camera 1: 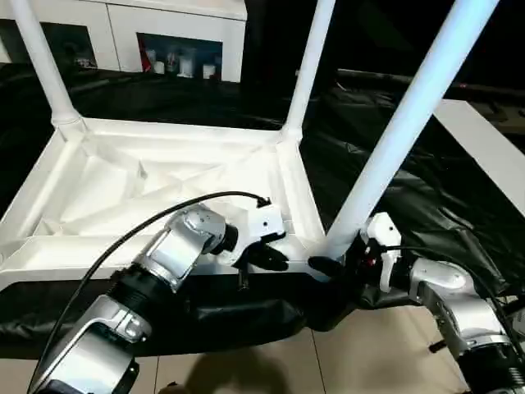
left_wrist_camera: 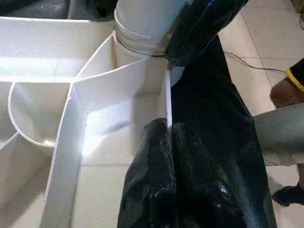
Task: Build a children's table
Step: Rotate leg to tighten
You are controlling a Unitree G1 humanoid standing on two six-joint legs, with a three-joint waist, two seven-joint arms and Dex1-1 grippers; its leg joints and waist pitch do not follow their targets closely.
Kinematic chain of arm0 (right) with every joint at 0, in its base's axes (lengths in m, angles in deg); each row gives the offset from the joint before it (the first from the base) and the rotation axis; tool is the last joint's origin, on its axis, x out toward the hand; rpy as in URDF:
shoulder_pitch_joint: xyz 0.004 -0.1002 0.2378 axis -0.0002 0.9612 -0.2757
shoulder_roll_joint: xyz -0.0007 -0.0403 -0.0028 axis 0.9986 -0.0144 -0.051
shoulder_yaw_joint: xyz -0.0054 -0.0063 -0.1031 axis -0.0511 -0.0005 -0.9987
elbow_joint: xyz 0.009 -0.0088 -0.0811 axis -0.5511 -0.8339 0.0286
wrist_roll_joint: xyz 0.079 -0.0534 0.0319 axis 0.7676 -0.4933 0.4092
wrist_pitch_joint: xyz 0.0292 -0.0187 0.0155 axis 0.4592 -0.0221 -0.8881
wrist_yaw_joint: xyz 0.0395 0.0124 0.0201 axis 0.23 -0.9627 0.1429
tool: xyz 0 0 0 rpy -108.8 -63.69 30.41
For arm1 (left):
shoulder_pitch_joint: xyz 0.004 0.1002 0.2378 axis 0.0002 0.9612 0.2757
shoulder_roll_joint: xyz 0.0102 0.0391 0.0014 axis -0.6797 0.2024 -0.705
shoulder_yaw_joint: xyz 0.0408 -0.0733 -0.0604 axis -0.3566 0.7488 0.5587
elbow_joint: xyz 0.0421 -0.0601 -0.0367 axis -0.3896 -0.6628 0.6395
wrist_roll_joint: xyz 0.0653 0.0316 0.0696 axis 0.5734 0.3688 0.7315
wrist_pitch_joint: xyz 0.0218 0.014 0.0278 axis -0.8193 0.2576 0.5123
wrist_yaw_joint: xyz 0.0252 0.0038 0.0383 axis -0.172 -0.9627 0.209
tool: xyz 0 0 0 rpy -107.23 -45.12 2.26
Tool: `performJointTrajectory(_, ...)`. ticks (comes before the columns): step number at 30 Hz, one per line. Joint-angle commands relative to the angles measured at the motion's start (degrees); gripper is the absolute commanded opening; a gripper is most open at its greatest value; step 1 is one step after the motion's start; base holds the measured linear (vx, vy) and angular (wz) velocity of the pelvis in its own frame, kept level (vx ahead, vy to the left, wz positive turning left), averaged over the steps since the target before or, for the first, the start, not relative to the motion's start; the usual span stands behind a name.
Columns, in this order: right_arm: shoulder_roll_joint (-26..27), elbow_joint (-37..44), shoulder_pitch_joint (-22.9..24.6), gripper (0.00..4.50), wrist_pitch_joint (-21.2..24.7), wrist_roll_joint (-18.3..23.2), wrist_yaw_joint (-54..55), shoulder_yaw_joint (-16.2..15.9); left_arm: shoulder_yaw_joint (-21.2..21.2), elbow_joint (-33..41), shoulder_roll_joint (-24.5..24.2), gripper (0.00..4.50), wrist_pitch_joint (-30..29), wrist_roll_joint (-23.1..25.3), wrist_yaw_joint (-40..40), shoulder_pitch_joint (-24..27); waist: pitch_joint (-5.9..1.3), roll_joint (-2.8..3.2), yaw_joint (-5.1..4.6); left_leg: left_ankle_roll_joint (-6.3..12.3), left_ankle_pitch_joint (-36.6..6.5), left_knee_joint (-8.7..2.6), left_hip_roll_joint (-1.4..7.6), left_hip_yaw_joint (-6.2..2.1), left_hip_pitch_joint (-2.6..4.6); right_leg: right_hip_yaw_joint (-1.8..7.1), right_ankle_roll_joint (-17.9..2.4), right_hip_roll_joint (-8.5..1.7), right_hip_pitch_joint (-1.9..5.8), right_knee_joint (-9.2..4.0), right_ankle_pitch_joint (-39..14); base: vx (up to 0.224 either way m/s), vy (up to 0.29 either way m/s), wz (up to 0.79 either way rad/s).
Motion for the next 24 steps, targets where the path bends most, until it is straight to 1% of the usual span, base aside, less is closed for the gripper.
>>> performJointTrajectory(1,-0.69,-0.23,0.10,3.16,0.96,-0.64,0.51,0.35,-1.79,1.85,0.23,0.00,-0.91,-0.34,2.01,0.89,-3.12,0.18,-0.27,0.91,-15.46,-3.83,0.90,0.11,0.66,2.32,-8.97,-3.29,2.20,-4.91,-18.60,0.000,0.000,0.00)
performJointTrajectory(2,-0.59,-0.18,0.09,2.97,1.15,-0.66,0.48,0.35,-1.68,1.91,0.20,0.00,-1.04,-0.35,1.89,0.94,-3.14,0.18,-0.27,0.91,-15.55,-3.81,0.89,0.11,0.68,2.33,-8.94,-3.31,2.20,-4.94,-18.72,0.000,0.000,0.00)
performJointTrajectory(3,-0.48,-0.23,0.03,2.89,1.32,-0.68,0.53,0.34,-1.62,1.84,0.21,0.00,-1.04,-0.31,1.78,0.94,-3.09,0.08,-0.31,0.98,-15.53,-3.77,0.85,0.14,0.66,2.34,-8.86,-3.29,2.16,-4.97,-18.92,0.000,0.000,0.00)
performJointTrajectory(4,-0.30,-0.33,-0.06,2.82,1.59,-0.66,0.62,0.33,-1.57,1.66,0.22,0.00,-1.03,-0.24,1.59,0.90,-3.11,0.12,-0.30,0.98,-15.49,-3.77,0.85,0.13,0.69,2.34,-8.76,-3.29,2.17,-5.00,-19.10,0.000,0.000,0.00)
performJointTrajectory(10,0.16,-0.69,-0.15,2.68,2.25,-0.62,1.22,0.52,-1.57,2.04,0.16,0.00,-1.94,-0.37,0.95,1.03,-3.15,0.18,-0.34,0.96,-15.07,-3.76,0.87,0.12,0.68,2.34,-8.97,-3.25,2.21,-4.86,-18.11,0.000,0.000,0.00)
performJointTrajectory(13,1.24,-2.06,-0.44,2.67,2.48,-0.89,4.12,1.18,-0.91,1.17,1.04,0.00,-2.28,-0.53,-0.52,0.94,-3.11,0.20,-0.47,0.72,-15.75,-3.80,0.81,0.11,0.71,2.31,-8.83,-3.26,2.14,-5.00,-19.09,0.000,0.000,0.00)
performJointTrajectory(14,1.95,-3.18,-0.83,2.67,2.46,-1.21,6.31,1.78,-0.57,0.57,1.64,0.00,-2.38,-0.63,-1.23,0.80,-3.08,0.21,-0.56,0.61,-16.07,-3.82,0.78,0.09,0.67,2.30,-8.73,-3.27,2.12,-5.05,-19.65,0.000,0.000,0.00)
performJointTrajectory(16,3.48,-5.75,-1.74,2.66,2.88,-1.79,11.11,3.20,0.29,-1.20,3.16,0.00,-2.08,-0.69,-3.33,0.30,-2.93,0.18,-0.96,0.00,-18.07,-3.85,0.60,-0.04,0.72,2.15,-7.56,-3.34,1.88,-5.56,-24.29,0.000,0.000,0.00)
performJointTrajectory(17,5.07,-8.28,-2.55,2.66,3.18,-2.36,16.04,4.52,1.52,-3.90,5.40,0.00,-1.45,-0.61,-6.70,-0.62,-2.86,0.20,-1.19,-0.30,-18.78,-3.88,0.60,-0.08,0.78,2.11,-7.31,-3.35,1.69,-5.72,-25.61,0.000,0.000,0.00)
performJointTrajectory(18,5.98,-9.33,-2.93,2.66,3.35,-2.61,18.73,5.18,2.15,-5.52,6.65,0.00,-1.08,-0.54,-8.62,-1.24,-2.92,0.20,-1.42,-0.87,-20.00,-3.73,0.49,-0.25,0.97,1.93,-6.55,-3.45,1.57,-6.00,-28.29,0.000,0.000,0.00)
performJointTrajectory(19,5.98,-9.33,-2.93,2.66,3.35,-2.61,18.73,5.18,2.15,-5.52,6.65,0.00,-1.08,-0.54,-8.62,-1.24,-2.86,0.24,-1.69,-0.96,-20.73,-3.80,0.48,-0.37,0.85,1.88,-5.78,-3.43,1.54,-6.28,-29.74,0.000,0.000,0.00)
performJointTrajectory(20,9.03,-11.07,-4.11,2.66,4.90,-2.15,26.06,7.53,3.36,-10.38,9.89,0.00,0.12,0.17,-14.21,-3.29,-2.85,0.32,-1.76,-0.94,-21.15,-3.82,0.45,-0.45,0.79,1.85,-5.21,-3.43,1.55,-6.44,-30.25,0.000,0.000,0.00)
performJointTrajectory(21,9.03,-11.07,-4.11,2.66,4.90,-2.15,26.06,7.53,3.36,-10.38,9.89,0.00,0.12,0.17,-14.21,-3.29,-2.96,0.30,-1.91,-1.25,-21.95,-3.76,0.41,-0.54,1.01,1.74,-4.86,-3.41,1.30,-6.51,-31.04,0.000,0.000,0.00)
performJointTrajectory(22,10.56,-11.91,-4.86,2.66,5.92,-1.88,29.69,8.65,3.88,-13.01,11.45,0.00,0.76,0.61,-17.12,-4.45,-2.99,0.43,-1.88,-1.35,-22.37,-3.77,0.42,-0.68,1.09,1.64,-4.73,-3.47,1.34,-6.56,-31.29,0.000,0.000,0.00)
performJointTrajectory(24,12.66,-13.31,-6.12,2.66,6.86,-2.37,35.43,9.83,4.57,-17.08,13.62,0.00,1.94,1.29,-21.39,-6.27,-2.94,0.40,-2.11,-1.39,-23.06,-3.84,0.33,-0.74,0.92,1.52,-4.23,-3.41,1.34,-6.76,-31.70,0.000,0.000,0.00)
